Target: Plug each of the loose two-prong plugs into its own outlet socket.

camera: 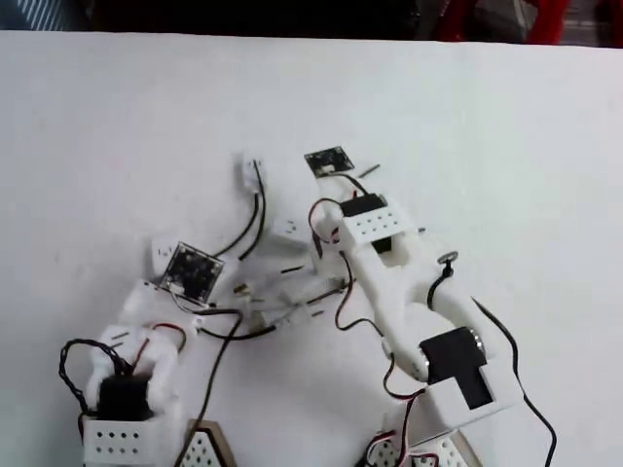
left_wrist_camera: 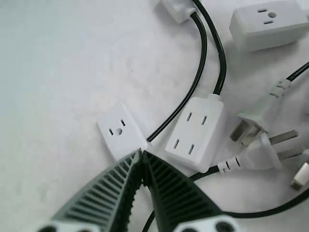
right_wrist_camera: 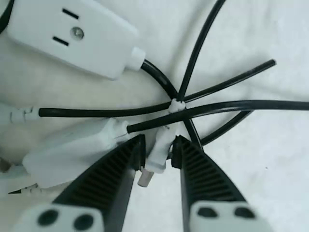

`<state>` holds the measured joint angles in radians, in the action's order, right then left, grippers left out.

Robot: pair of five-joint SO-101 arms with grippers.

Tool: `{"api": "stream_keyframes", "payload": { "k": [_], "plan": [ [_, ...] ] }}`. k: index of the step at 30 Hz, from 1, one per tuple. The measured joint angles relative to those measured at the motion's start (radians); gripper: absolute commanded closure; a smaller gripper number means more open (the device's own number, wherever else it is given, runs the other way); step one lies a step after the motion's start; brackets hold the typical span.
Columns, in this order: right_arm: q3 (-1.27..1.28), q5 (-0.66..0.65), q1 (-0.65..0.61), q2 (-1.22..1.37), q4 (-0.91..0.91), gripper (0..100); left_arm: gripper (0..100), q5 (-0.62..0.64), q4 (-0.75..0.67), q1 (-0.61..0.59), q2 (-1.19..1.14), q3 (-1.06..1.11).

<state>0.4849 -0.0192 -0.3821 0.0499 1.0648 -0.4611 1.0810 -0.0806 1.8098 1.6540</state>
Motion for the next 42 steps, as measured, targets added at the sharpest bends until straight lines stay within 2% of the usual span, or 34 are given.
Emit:
{"api": "stream_keyframes", "payload": {
  "k": [8, 14, 16, 23, 27, 36, 42],
  "plan": [
    [0.000, 0.000, 0.012, 0.002, 0.005, 97.4, 98, 0.000, 0.000, 0.000, 0.000, 0.009],
    [-0.006, 0.000, 0.012, 0.041, 0.005, 93.9, 98, 0.000, 0.000, 0.000, 0.000, 0.009],
    [-0.018, 0.000, 0.012, 0.069, 0.005, 96.3, 98, 0.000, 0.000, 0.000, 0.000, 0.009],
    [-0.074, 0.000, 0.025, 0.100, 0.117, 98.1, 98, 0.000, 0.000, 0.000, 0.000, 0.009],
    [-0.100, -0.041, 0.026, 0.094, 0.190, 98.1, 98, 0.000, 0.000, 0.000, 0.000, 0.009],
    [-0.305, -0.118, 0.025, -0.276, 0.489, 98.1, 98, 0.000, 0.000, 0.000, 0.000, 0.009],
    [-0.465, -0.166, 0.025, -0.396, 0.635, 98.1, 98, 0.000, 0.000, 0.000, 0.000, 0.009]
  ]
}}
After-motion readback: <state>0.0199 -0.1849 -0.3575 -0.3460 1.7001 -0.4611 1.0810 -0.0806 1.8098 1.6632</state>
